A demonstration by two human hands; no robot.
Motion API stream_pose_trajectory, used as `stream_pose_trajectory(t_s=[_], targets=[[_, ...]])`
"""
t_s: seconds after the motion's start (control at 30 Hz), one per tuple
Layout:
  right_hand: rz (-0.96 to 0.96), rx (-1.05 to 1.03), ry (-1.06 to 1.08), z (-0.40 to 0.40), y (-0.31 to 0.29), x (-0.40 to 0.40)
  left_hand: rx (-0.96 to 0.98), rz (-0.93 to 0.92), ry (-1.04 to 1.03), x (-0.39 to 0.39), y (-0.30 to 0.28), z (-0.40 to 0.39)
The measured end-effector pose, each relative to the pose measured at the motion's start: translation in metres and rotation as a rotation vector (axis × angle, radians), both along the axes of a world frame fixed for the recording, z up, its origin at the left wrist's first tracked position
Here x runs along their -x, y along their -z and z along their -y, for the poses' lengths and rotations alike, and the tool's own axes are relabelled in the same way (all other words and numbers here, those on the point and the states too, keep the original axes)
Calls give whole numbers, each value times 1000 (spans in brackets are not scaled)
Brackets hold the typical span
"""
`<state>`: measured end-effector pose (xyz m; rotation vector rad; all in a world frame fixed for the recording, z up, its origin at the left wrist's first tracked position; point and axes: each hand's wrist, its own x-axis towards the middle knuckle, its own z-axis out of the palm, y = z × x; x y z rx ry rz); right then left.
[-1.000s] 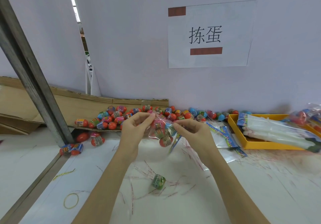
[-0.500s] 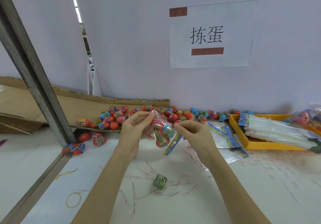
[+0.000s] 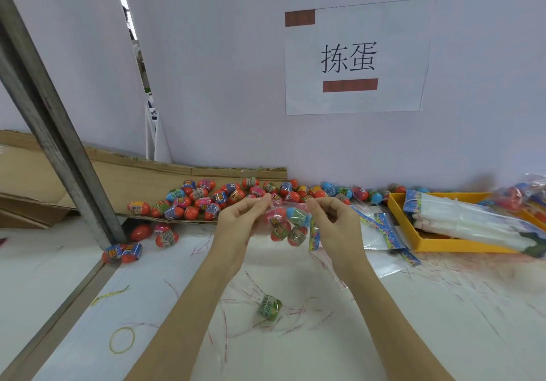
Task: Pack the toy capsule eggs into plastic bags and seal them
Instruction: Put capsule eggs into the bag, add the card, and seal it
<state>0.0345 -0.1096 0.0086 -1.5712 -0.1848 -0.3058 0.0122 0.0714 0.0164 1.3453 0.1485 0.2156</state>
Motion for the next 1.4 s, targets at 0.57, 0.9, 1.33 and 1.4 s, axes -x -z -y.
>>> stream_pose_trajectory(t_s=[0.57, 0.9, 1.33, 1.4], targets=[[-180, -53, -174, 5, -8, 3, -209, 186, -304, -2, 4, 0], [84, 92, 80, -6, 1, 5, -245, 150, -357, -3, 9, 10], [-360, -334, -285, 1, -7, 4, -143, -148, 26, 0, -9, -4], [-347, -302, -323, 1, -9, 6, -306, -140, 171, 2, -5, -5]])
